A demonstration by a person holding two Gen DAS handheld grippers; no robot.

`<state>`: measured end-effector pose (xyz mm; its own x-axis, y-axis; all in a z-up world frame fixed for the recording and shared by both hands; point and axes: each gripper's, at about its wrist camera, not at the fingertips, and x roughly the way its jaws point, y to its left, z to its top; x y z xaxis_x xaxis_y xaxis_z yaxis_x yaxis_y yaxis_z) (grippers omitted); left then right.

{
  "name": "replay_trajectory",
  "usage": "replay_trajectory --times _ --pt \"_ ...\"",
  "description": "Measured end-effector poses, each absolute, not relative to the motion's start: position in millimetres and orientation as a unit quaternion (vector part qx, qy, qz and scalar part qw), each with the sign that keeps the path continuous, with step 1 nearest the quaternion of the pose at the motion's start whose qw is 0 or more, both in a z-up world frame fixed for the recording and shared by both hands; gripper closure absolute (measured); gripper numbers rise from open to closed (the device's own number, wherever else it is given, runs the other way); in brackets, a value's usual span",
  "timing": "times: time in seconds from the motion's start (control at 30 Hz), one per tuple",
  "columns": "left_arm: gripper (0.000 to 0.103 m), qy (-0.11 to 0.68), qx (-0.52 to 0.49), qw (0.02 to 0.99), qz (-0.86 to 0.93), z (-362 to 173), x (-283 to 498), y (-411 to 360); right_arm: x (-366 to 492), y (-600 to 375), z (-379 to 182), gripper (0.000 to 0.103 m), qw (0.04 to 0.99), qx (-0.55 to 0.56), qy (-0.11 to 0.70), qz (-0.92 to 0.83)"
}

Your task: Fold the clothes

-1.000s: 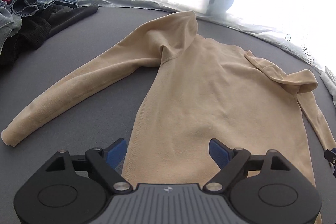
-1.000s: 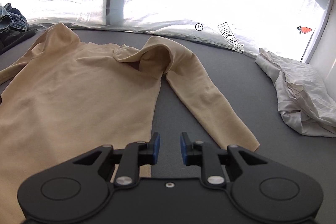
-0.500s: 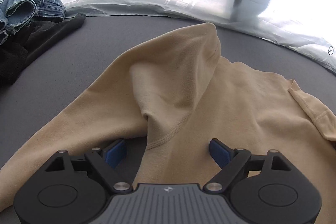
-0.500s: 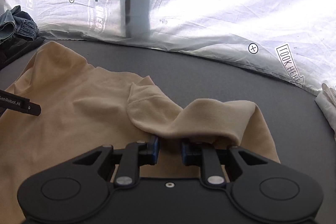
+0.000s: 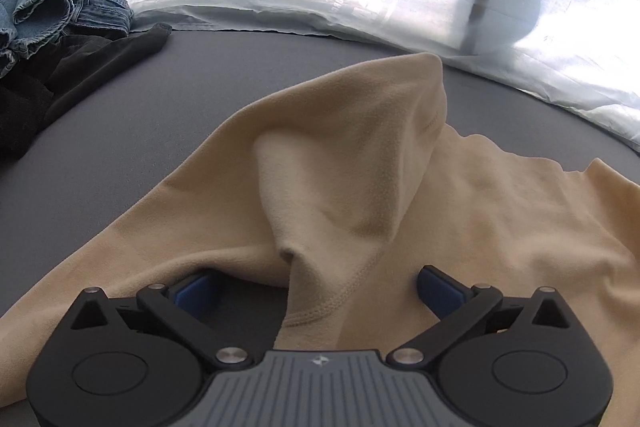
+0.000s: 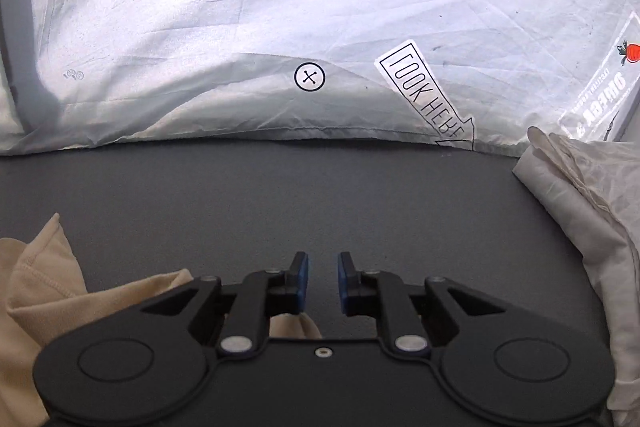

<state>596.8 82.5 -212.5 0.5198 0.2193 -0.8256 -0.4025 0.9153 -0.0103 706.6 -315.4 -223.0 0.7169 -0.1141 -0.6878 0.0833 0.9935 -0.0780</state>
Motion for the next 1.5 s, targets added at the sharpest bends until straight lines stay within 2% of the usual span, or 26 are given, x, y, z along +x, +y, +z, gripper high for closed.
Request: replay_trajectory --times 0.23,0.5,0.67,0.77,0.87,0.97,1.0,1.03,1.13,1.3,1.5 --pt "0.000 0.465 -0.125 0.858 0.178 -200.7 573.9 82.2 598.0 -359.2 -207.2 0.065 0.917 -0.003 0.391 -0.086" --pt "0.000 0.474 -0.119 0.860 0.147 -181.5 510.5 54.5 480.3 -337.1 -209.0 0.059 0.913 -0.045 0.403 -0.036" --pt "0.000 0.498 -0.115 0.851 0.123 -188.0 461.6 32.2 459.7 -322.0 -221.3 0.060 0.904 -0.136 0.404 -0.026" --pt "0.000 0.521 -0.110 0.840 0.105 -197.9 439.9 21.2 458.8 -336.4 -222.0 0.060 0.907 -0.101 0.407 -0.028" --pt "0.000 0.525 -0.055 0.844 0.099 -204.9 432.1 8.2 457.5 -343.3 -222.7 0.060 0.910 -0.094 0.404 -0.013" --pt "0.000 0.524 -0.053 0.844 0.100 -205.0 433.8 8.5 458.1 -353.9 -222.7 0.064 0.912 -0.058 0.406 0.000" --pt "0.000 0.524 -0.056 0.844 0.102 -204.9 435.1 9.3 458.7 -361.2 -222.4 0.071 0.912 -0.023 0.409 0.005" --pt "0.000 0.525 -0.059 0.843 0.104 -204.9 436.4 10.1 458.7 -367.5 -222.6 0.086 0.913 0.000 0.408 -0.005" --pt "0.000 0.525 -0.060 0.842 0.106 -205.1 438.2 9.5 458.7 -375.5 -220.8 0.100 0.912 0.015 0.409 -0.011" --pt "0.000 0.524 -0.059 0.843 0.105 -205.5 438.2 9.4 447.7 -385.8 -186.1 0.101 0.928 0.093 0.360 0.007" --pt "0.000 0.523 -0.059 0.844 0.105 -205.9 438.9 9.2 428.7 -447.1 -137.7 0.102 0.905 0.368 0.214 0.010"
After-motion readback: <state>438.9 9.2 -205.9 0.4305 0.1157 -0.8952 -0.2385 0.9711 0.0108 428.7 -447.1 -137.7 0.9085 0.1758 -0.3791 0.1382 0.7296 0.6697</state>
